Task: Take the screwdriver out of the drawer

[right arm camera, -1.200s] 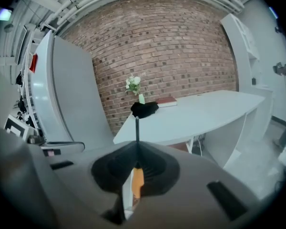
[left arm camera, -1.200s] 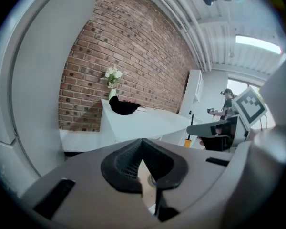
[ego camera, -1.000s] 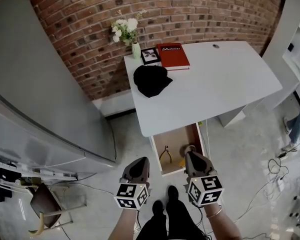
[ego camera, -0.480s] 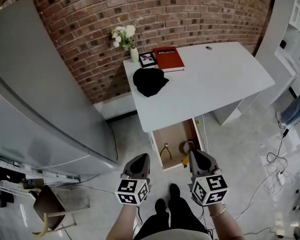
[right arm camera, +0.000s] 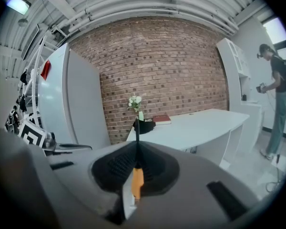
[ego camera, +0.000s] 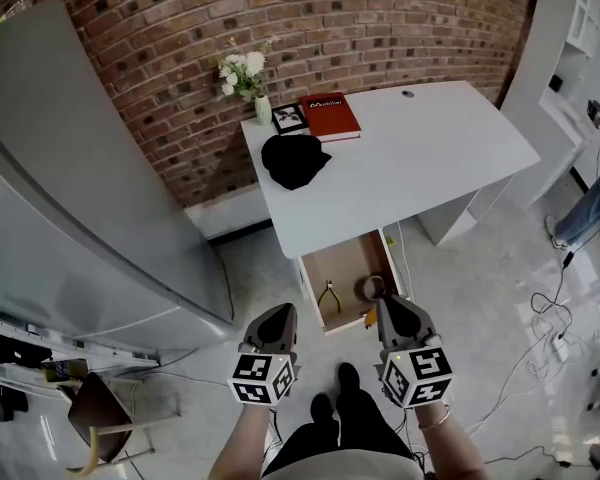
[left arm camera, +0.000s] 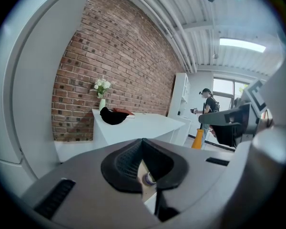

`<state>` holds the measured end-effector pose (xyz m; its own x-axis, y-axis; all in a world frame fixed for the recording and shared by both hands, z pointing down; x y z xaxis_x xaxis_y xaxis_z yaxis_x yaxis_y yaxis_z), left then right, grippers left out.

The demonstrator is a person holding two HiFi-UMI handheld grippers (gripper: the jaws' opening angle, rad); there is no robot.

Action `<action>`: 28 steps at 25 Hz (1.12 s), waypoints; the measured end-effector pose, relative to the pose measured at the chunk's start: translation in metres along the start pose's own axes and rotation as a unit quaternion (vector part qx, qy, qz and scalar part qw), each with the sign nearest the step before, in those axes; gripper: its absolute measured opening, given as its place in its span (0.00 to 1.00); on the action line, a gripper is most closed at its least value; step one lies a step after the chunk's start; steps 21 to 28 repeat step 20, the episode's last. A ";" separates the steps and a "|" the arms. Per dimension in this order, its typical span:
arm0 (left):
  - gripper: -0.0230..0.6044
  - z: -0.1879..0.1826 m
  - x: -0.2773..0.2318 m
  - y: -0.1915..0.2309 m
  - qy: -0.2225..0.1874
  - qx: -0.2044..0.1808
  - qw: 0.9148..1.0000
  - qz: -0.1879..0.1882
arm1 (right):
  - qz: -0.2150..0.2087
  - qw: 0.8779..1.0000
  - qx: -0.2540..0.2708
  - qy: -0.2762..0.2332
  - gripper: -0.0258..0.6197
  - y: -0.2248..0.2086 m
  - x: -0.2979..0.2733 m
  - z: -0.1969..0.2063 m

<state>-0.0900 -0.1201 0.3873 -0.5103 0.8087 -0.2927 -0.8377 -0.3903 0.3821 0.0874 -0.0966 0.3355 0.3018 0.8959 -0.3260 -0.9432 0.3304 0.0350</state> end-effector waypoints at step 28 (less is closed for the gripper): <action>0.02 -0.013 0.009 -0.001 -0.009 -0.017 1.000 0.001 | 0.006 1.000 -0.001 -0.008 0.06 0.001 0.008 -0.002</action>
Point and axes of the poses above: the fingertips, and each gripper's own axes: x backward along the fingers, y to its left, z out of its underside, the point moved 1 cm from there along x, backward along the fingers, and after that the axes turned 10 degrees about x, right-handed, at the moved point
